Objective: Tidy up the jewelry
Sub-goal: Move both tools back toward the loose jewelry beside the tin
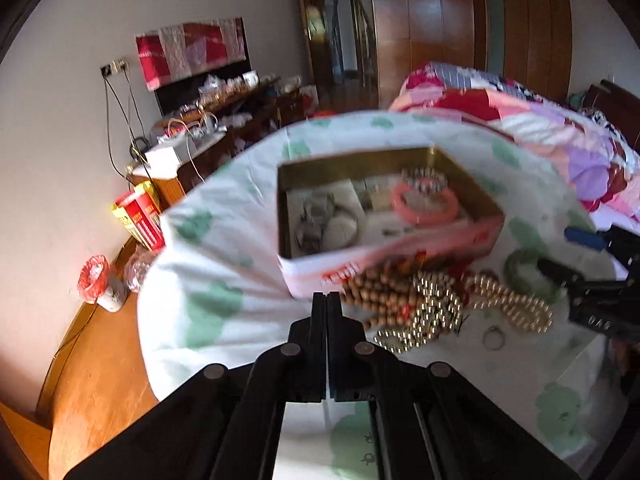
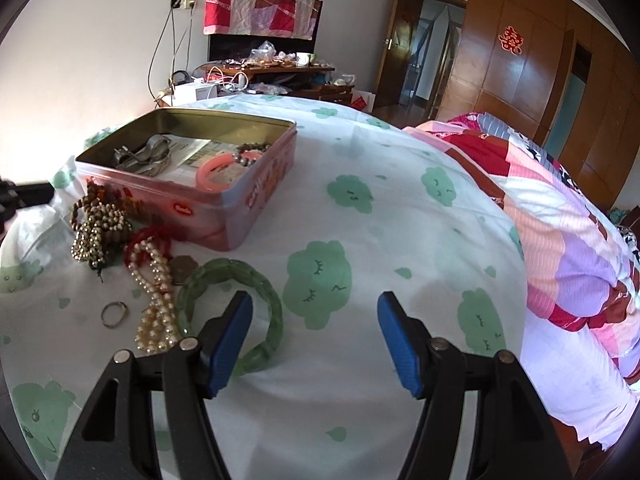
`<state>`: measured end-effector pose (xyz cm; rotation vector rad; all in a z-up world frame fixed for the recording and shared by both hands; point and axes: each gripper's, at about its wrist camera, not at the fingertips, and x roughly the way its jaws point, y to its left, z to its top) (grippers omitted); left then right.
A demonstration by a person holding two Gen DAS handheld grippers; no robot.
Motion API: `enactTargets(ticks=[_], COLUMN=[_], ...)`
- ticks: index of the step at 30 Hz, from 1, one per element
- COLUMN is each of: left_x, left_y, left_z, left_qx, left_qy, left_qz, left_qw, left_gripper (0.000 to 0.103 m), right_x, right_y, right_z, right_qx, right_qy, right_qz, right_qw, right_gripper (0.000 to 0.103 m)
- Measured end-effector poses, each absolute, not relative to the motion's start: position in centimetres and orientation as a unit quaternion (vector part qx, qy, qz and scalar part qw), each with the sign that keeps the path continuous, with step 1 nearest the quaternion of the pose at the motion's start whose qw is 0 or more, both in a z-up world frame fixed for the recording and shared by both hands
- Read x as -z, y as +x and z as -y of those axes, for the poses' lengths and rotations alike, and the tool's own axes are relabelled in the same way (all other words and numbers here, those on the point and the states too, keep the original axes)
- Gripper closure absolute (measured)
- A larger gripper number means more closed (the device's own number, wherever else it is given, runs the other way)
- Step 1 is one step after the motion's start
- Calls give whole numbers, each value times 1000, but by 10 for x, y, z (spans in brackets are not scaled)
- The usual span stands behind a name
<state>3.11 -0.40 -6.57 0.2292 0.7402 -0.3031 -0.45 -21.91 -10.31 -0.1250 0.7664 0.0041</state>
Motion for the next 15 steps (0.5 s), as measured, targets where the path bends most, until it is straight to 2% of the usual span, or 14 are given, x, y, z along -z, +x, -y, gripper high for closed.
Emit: enactTargets(ticks=[4, 6, 7, 8, 10, 15], left_x=[68, 75, 79, 80, 79, 78], left_y=[34, 40, 44, 45, 45, 52], left_z=[5, 6, 6, 6, 7, 19], left_qx=[148, 148, 150, 148, 131, 129], left_qy=[117, 98, 85, 74, 65, 74], left_qz=[-359, -375, -385, -388, -373, -366], left_qw=[914, 910, 907, 907, 916, 919], left_gripper=[103, 95, 76, 50, 29, 29], right_x=[103, 104, 104, 105, 105, 106], right_y=[-4, -4, -4, -5, -4, -4], right_z=[220, 219, 218, 218, 217, 218], right_qx=[-2, -3, -2, -2, -1, -2], right_qy=[-60, -61, -62, -63, -62, -56], right_qz=[-374, -375, -375, -377, -376, -376], right_qw=[926, 925, 925, 924, 924, 925], right_gripper=[36, 36, 36, 36, 36, 36])
